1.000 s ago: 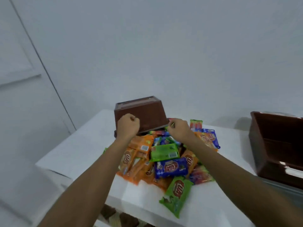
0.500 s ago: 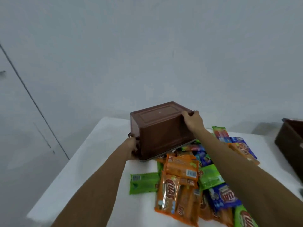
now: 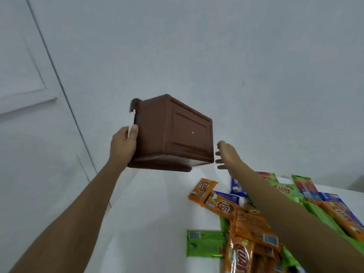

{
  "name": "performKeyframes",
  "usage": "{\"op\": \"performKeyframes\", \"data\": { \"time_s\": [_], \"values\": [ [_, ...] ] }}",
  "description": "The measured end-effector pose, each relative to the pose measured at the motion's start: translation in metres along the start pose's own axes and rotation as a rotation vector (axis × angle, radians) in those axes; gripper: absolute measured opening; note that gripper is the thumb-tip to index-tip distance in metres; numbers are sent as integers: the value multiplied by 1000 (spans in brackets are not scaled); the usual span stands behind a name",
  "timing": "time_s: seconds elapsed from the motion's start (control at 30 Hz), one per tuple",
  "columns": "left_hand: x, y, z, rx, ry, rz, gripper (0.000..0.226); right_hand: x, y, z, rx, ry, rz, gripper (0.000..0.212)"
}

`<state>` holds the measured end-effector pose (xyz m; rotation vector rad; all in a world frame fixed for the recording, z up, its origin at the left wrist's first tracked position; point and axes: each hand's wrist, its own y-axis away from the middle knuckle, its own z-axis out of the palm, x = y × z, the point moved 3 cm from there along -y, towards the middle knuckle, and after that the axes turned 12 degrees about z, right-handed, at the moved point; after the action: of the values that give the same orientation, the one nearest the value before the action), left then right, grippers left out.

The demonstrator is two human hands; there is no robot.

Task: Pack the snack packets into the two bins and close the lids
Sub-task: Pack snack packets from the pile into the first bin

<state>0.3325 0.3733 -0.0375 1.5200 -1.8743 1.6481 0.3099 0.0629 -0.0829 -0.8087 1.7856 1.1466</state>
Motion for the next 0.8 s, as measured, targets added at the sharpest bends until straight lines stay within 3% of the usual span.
{"op": "performKeyframes", "data": {
  "time_s": [0.1,0.2,0.37,0.47,0.6,0.7,0.8],
  "values": [
    [23,-3,-21,-73,-257,414,32,-9,4,16,-35,-39,-84,42],
    [26,19,-13,-167,-580,926,43,-28,7,26,23,-19,-230,35],
    [-12,51,4,-232,-516,1420,36,-48,0,61,-5,248,-436,25],
    [-32,64,4,-369,-435,1531,46,-53,-14,89,19,559,-515,30],
    [-62,72,-6,-467,-333,1505,36,-45,-47,131,11,1023,-431,40],
    [-77,75,-7,-544,-260,1458,21,-44,-67,155,78,1152,-389,43],
    [-81,76,-1,-663,-187,1342,24,-47,-81,169,158,1200,-334,44]
  ]
}}
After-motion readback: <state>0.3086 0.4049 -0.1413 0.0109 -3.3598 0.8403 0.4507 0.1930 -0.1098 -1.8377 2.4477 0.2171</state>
